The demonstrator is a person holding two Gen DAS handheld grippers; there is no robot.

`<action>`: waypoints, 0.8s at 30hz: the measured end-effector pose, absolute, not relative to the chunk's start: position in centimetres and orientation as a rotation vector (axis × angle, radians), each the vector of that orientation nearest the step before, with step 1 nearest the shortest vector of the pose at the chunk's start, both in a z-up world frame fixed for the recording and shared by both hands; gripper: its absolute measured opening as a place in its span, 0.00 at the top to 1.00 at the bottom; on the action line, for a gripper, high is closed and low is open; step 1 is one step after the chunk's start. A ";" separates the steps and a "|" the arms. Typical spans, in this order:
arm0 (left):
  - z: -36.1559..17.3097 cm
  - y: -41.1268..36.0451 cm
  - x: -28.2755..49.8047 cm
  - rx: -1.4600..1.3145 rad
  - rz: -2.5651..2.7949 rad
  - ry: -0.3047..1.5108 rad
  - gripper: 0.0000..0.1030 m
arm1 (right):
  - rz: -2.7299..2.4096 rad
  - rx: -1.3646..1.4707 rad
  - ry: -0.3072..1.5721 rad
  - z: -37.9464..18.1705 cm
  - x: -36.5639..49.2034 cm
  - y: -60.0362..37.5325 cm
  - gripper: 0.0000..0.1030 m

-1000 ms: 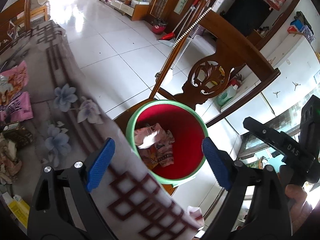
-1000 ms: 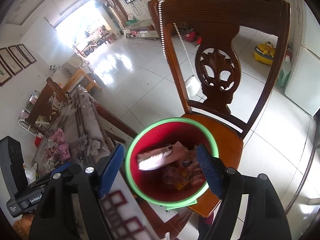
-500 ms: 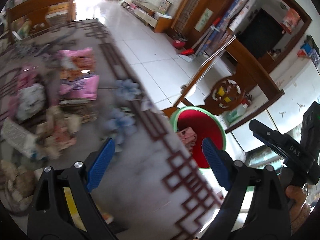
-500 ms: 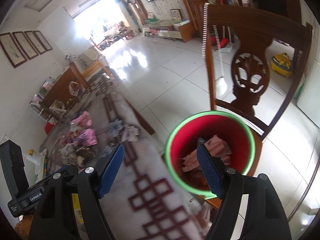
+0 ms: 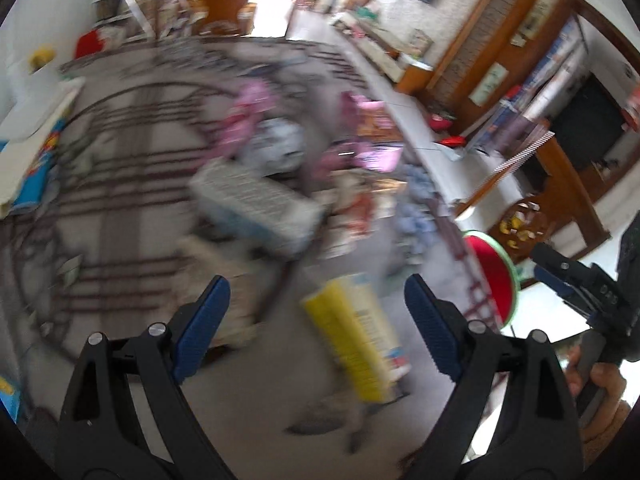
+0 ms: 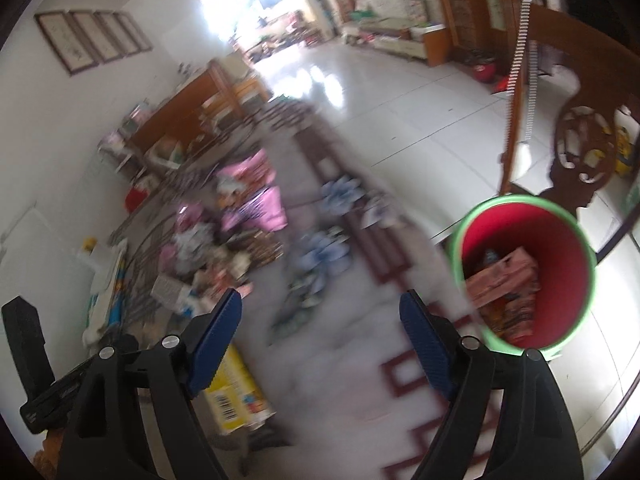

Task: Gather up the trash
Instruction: 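Move both tools from the bin back over the table trash, then grasp the pink pastry snack bag with the right tool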

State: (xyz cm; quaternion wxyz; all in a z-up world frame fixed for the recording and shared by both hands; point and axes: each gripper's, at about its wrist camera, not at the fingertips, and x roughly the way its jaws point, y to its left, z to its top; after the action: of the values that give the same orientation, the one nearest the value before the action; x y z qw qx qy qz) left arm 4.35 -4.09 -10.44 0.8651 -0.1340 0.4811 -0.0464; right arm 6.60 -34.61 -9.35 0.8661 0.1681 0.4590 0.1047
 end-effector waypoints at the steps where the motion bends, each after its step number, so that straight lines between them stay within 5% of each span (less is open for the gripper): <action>1: -10.9 -2.9 4.1 -0.283 -0.072 1.016 0.16 | 0.232 0.341 0.966 -9.4 6.5 -33.9 0.24; 15: -17.7 1.6 6.5 -0.315 0.002 1.183 0.17 | 0.283 0.279 1.023 -9.8 6.1 -28.9 0.23; 19: -18.4 0.9 6.7 -0.317 -0.047 1.214 0.49 | 0.292 0.257 1.036 -9.9 6.6 -28.1 0.23; 24: -17.0 0.4 6.5 -0.278 -0.054 1.180 0.53 | 0.328 0.237 1.073 -10.3 8.4 -26.8 0.23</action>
State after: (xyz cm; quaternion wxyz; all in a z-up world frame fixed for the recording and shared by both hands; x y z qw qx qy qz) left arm 6.48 0.36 -17.04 0.8215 -0.1308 0.5544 -0.0255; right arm 8.43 -26.77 -10.29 0.8400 0.1121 0.5078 0.1549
